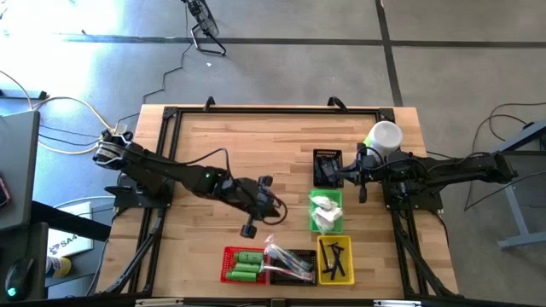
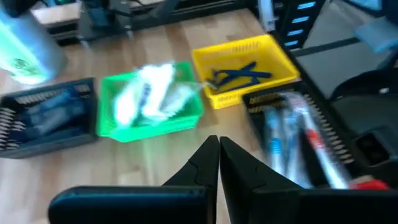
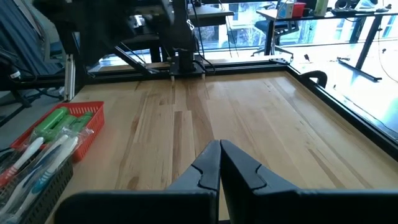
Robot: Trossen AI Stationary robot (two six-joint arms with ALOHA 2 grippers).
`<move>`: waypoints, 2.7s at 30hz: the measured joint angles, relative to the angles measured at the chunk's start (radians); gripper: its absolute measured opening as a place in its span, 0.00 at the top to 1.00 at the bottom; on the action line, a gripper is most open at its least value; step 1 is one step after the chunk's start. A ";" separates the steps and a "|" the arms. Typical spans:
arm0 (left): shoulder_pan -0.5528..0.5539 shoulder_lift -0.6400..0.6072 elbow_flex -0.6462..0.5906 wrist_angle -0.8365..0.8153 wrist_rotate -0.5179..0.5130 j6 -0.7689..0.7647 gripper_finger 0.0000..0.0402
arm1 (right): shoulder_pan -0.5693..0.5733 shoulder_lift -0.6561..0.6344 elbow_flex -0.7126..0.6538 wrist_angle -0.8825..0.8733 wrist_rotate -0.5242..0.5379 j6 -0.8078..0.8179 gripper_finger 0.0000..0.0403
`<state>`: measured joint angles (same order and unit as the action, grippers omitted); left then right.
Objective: Pick & Place Travel size toiletries
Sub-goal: Return to Home Position
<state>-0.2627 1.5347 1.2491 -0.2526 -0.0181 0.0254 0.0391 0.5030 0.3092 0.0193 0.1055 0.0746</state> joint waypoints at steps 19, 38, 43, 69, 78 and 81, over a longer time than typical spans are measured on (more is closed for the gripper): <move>0.101 -0.036 -0.199 0.106 0.008 0.109 0.97 | 0.000 0.000 0.000 -0.017 -0.005 0.011 1.00; 0.120 -0.464 -0.589 0.241 -0.023 0.145 0.97 | 0.000 0.003 0.000 -0.028 -0.003 0.011 1.00; 0.126 -0.579 -0.653 0.255 -0.045 0.149 0.97 | 0.000 0.004 0.000 -0.031 -0.003 0.011 1.00; 0.125 -1.242 -0.952 0.134 -0.056 0.146 0.97 | 0.000 0.004 0.000 -0.038 -0.004 0.011 1.00; 0.125 -1.366 -0.952 0.030 -0.024 0.147 0.97 | 0.000 0.004 0.000 -0.038 -0.004 0.011 1.00; 0.125 -1.408 -0.952 -0.005 -0.022 0.145 0.97 | 0.000 0.004 0.000 -0.038 -0.004 0.011 1.00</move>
<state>-0.1375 0.1269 0.2974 -0.2581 -0.0397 0.1704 0.0391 0.5072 0.3092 -0.0186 0.1017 0.0853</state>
